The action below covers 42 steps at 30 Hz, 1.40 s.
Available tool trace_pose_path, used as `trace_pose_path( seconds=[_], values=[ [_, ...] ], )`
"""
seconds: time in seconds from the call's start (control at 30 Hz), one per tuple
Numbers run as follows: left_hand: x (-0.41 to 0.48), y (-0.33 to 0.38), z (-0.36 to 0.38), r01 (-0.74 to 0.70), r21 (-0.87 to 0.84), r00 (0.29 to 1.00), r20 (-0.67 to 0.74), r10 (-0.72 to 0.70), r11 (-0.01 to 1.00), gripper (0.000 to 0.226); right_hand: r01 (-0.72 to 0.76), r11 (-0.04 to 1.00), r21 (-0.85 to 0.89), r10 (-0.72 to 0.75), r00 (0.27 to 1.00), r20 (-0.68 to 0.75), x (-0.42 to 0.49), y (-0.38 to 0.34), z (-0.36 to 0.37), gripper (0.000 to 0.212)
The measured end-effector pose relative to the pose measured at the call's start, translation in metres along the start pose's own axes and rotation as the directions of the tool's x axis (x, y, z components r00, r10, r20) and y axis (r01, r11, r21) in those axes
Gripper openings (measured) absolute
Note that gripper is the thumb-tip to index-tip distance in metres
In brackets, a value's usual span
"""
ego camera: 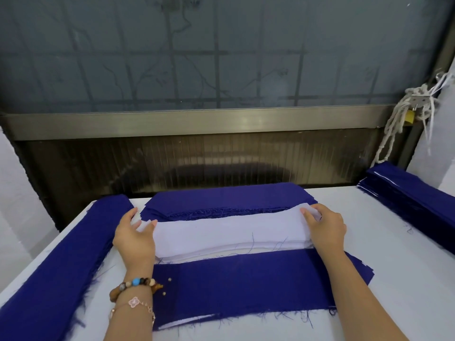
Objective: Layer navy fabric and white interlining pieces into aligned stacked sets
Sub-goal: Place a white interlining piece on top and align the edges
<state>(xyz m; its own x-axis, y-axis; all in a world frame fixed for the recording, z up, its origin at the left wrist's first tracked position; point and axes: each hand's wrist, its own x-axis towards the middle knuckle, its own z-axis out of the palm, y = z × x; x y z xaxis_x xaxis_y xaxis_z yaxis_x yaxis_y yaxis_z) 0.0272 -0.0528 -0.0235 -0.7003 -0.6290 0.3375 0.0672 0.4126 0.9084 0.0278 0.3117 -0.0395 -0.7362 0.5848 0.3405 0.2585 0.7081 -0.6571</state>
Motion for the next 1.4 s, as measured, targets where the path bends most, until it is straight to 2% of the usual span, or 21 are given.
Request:
trace_pose_path(
  seconds=[0.07, 0.13, 0.17, 0.27, 0.33, 0.4, 0.5, 0.57, 0.67, 0.73, 0.8, 0.9, 1.07, 1.23, 1.33, 1.4],
  values=[
    [-0.001, -0.003, 0.001, 0.045, 0.047, 0.997, 0.067, -0.048, 0.998, 0.038, 0.012, 0.997, -0.078, -0.009, 0.999, 0.042, 0.0, 0.0, 0.0, 0.04],
    [-0.001, -0.006, 0.002, 0.018, 0.058, 0.996, 0.085, -0.023, 0.998, 0.013, 0.017, 0.994, -0.108, -0.009, 0.997, 0.075, 0.0, 0.001, 0.0, 0.038],
    [-0.001, -0.007, 0.003, 0.007, 0.044, 0.997, 0.078, -0.01, 0.999, 0.008, 0.016, 0.995, -0.095, -0.008, 0.997, 0.077, 0.0, 0.001, 0.001, 0.035],
    [-0.002, -0.004, 0.001, -0.013, -0.009, 1.0, 0.008, 0.013, 1.0, 0.008, 0.006, 0.997, -0.082, -0.002, 0.999, 0.051, 0.0, 0.001, 0.001, 0.035],
    [-0.004, 0.0, 0.001, -0.064, 0.001, 0.997, -0.032, 0.064, 0.998, 0.017, 0.017, 0.997, -0.071, -0.015, 1.0, 0.027, -0.001, -0.001, -0.001, 0.036],
    [-0.004, 0.005, 0.002, -0.12, -0.005, 0.991, -0.058, 0.12, 0.993, 0.019, 0.037, 0.999, 0.004, -0.037, 0.999, 0.008, -0.001, -0.004, -0.004, 0.033],
    [-0.003, 0.013, -0.001, -0.167, -0.051, 0.984, -0.074, 0.163, 0.985, 0.016, 0.04, 0.973, 0.227, -0.034, 0.999, -0.032, -0.004, -0.007, -0.01, 0.018],
    [-0.003, 0.018, -0.004, -0.174, -0.066, 0.984, -0.047, 0.171, 0.983, 0.013, 0.013, 0.958, 0.288, -0.003, 0.999, -0.033, -0.005, -0.007, -0.016, 0.018],
    [-0.001, 0.017, -0.013, -0.043, -0.044, 0.999, 0.023, 0.044, 0.998, 0.013, -0.087, 0.929, 0.36, 0.085, 0.996, 0.02, -0.009, -0.002, -0.028, 0.023],
    [-0.001, 0.014, -0.02, 0.047, -0.058, 0.995, 0.092, -0.042, 0.997, 0.011, -0.115, 0.917, 0.383, 0.1, 0.993, 0.059, -0.012, 0.005, -0.036, 0.009],
    [-0.006, 0.011, -0.027, 0.105, -0.088, 0.982, 0.164, -0.09, 0.991, 0.01, -0.125, 0.919, 0.373, 0.099, 0.991, 0.087, -0.018, 0.012, -0.046, 0.01],
    [-0.02, 0.005, -0.037, 0.15, -0.13, 0.962, 0.247, -0.114, 0.98, 0.021, -0.149, 0.924, 0.352, 0.116, 0.987, 0.114, -0.031, 0.02, -0.06, 0.015],
    [-0.041, 0.001, -0.051, 0.089, -0.067, 0.966, 0.248, -0.07, 0.994, 0.017, -0.137, 0.945, 0.298, 0.084, 0.98, 0.181, -0.05, 0.035, -0.07, 0.012],
    [-0.05, -0.01, -0.06, -0.063, 0.151, 0.954, 0.3, 0.015, 0.986, 0.025, -0.037, 0.957, 0.286, -0.017, 0.982, 0.186, -0.067, 0.038, -0.075, 0.013],
    [-0.053, -0.012, -0.062, -0.217, 0.296, 0.934, 0.34, 0.109, 0.93, 0.027, 0.035, 0.979, 0.203, -0.072, 0.981, 0.178, -0.071, 0.037, -0.076, 0.01],
    [-0.055, -0.011, -0.063, -0.214, 0.278, 0.93, 0.351, 0.109, 0.936, 0.02, 0.078, 0.989, 0.127, -0.1, 0.979, 0.178, -0.071, 0.038, -0.075, 0.005]
  ],
)
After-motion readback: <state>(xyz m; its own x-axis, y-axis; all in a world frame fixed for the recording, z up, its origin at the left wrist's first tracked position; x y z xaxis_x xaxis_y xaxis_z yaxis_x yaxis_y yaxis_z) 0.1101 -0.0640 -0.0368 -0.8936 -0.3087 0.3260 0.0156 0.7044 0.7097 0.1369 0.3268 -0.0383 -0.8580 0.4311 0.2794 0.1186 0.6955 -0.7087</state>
